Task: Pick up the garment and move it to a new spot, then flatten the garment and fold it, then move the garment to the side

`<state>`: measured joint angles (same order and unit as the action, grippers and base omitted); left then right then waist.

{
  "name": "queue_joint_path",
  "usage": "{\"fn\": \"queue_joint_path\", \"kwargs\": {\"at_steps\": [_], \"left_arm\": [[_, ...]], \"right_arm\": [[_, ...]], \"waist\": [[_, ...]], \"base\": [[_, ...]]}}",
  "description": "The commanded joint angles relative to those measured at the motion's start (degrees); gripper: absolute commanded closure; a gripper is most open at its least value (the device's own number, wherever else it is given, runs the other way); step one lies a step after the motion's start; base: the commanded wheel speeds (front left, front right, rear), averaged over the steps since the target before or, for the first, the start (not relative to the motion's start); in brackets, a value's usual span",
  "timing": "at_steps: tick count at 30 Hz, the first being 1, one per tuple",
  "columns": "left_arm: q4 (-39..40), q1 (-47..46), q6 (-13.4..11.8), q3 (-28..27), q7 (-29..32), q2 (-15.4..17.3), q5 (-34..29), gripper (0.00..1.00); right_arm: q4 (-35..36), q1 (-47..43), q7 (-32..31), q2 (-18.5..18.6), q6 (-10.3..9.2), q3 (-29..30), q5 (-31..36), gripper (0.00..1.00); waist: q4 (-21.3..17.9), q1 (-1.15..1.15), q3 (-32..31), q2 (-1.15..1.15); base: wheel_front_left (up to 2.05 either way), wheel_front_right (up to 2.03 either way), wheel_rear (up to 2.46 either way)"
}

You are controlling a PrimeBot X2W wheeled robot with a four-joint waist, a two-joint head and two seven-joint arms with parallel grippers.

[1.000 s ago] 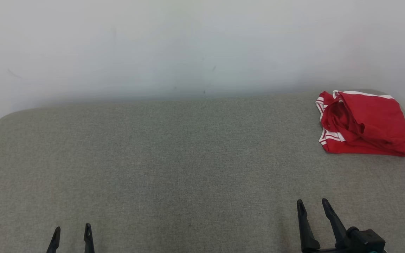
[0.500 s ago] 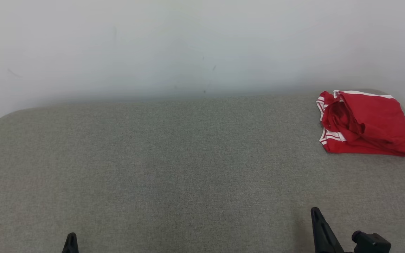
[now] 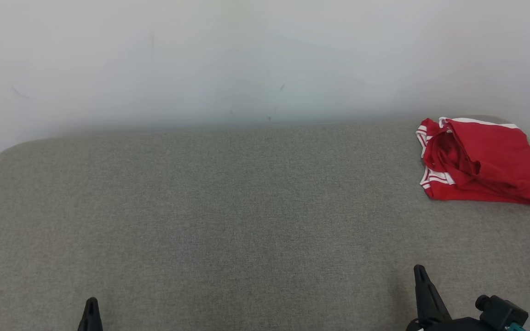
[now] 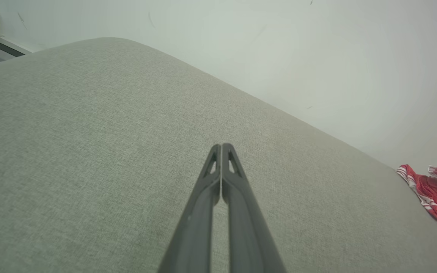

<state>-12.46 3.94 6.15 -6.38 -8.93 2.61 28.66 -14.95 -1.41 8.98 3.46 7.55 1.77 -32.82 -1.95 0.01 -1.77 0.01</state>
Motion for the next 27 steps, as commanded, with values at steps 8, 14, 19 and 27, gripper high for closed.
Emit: {"fn": "queue_joint_path", "kwargs": {"at_steps": [8,14,19,27], "left_arm": [[0.6,-2.7,0.4,-0.1,2.1,0.2,9.0,1.0],[0.4,-3.4,0.5,-0.1,3.4,0.2,14.1,1.0],[0.2,-4.0,0.6,-0.1,4.3,0.3,18.1,1.0],[0.0,-4.9,0.8,-0.1,5.8,0.3,24.2,1.0]], "right_arm": [[1.0,2.3,-2.1,-0.2,-0.02,0.8,-8.4,1.0],[1.0,2.8,-3.4,-0.2,-0.03,1.2,-13.2,1.0],[1.0,3.2,-4.4,-0.2,-0.03,1.5,-17.0,1.0],[1.0,3.9,-5.9,-0.3,-0.04,1.9,-22.5,1.0]], "waist": [[0.2,-0.01,0.2,-0.01],[0.3,-0.01,0.3,-0.01],[0.4,-0.01,0.4,-0.01],[0.5,-0.01,0.5,-0.01]], "base": [[0.0,0.0,0.0],[0.0,0.0,0.0],[0.0,0.0,0.0],[0.0,0.0,0.0]]}}
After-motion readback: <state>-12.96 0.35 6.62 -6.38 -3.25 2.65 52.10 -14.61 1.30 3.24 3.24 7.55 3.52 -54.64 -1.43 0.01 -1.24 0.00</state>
